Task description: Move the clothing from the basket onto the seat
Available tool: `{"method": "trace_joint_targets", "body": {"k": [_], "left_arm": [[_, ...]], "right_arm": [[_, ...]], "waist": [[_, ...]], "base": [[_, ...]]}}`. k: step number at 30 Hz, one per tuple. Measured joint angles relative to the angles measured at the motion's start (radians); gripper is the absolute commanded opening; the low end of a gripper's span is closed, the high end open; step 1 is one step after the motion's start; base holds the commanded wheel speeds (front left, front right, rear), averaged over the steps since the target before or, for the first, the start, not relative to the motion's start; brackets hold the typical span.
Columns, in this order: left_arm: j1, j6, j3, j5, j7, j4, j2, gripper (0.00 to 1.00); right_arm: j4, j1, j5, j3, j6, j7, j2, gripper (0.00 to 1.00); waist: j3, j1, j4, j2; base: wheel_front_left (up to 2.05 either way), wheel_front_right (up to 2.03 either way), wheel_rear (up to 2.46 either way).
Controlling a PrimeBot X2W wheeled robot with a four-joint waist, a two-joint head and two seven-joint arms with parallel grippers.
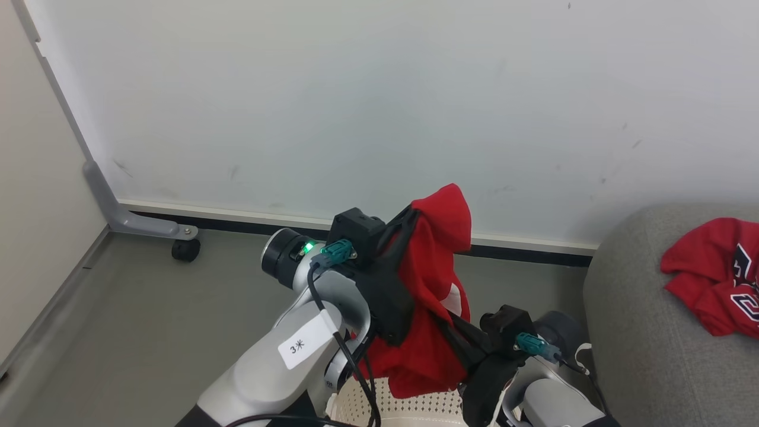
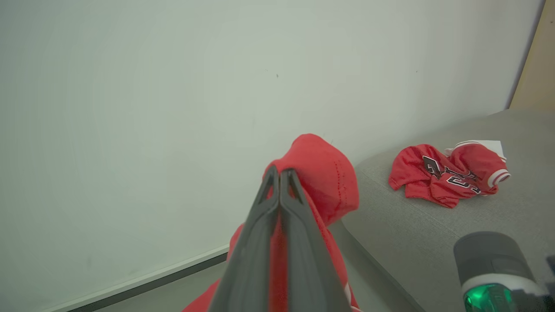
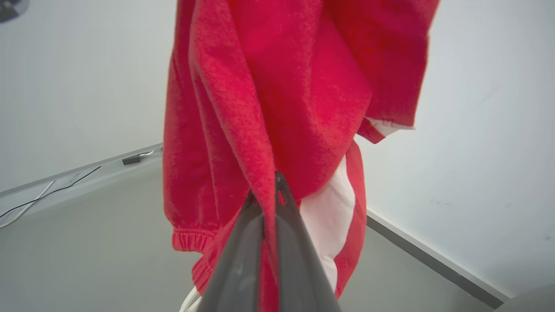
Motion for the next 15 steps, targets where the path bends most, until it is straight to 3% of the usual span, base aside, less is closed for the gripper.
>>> {"method": "trace_joint_targets", "body": {"k": [1, 2, 3, 4, 5, 15], "left_arm": [[0.007, 0.0, 0.005, -0.002, 0.0, 0.001, 0.003, 0.0], [0.014, 0.004, 0.01, -0.005, -0.002, 0.002, 0.006, 0.2], [0.019, 0.009, 0.015, -0.006, -0.003, 0.004, 0.01, 0.4], [0.024, 0.009, 0.02, -0.007, -0.006, 0.004, 0.015, 0.75], [0.031, 0.009, 0.026, -0.009, -0.011, 0.004, 0.02, 0.98], [0.146, 0.025, 0.031, -0.011, -0.065, -0.007, 0.039, 1.0]], "right_arm": [[-0.002, 0.0, 0.006, -0.002, 0.0, 0.0, 0.0, 0.0], [-0.005, -0.001, 0.015, -0.005, 0.0, 0.0, 0.0, 0.0], [-0.008, -0.002, 0.022, -0.011, 0.0, 0.0, -0.001, 0.0], [-0.013, -0.003, 0.025, -0.018, 0.0, -0.001, -0.005, 0.0], [-0.017, -0.007, 0.028, -0.024, 0.0, -0.001, -0.011, 0.0], [-0.087, -0.021, 0.043, -0.121, 0.0, -0.001, -0.137, 0.0]], "waist": [[0.001, 0.0, -0.003, 0.0], [0.002, -0.0001, -0.006, 0.0], [0.003, -0.0001, -0.01, 0.0], [0.004, 0.0, -0.014, 0.0], [0.004, 0.0, -0.019, 0.0], [0.006, 0.0, -0.07, 0.0]], "base": [[0.0, 0.0, 0.0], [0.0, 0.0, 0.0], [0.0, 0.0, 0.0], [0.0, 0.0, 0.0], [0.0, 0.0, 0.0], [0.0, 0.0, 0.0]]}}
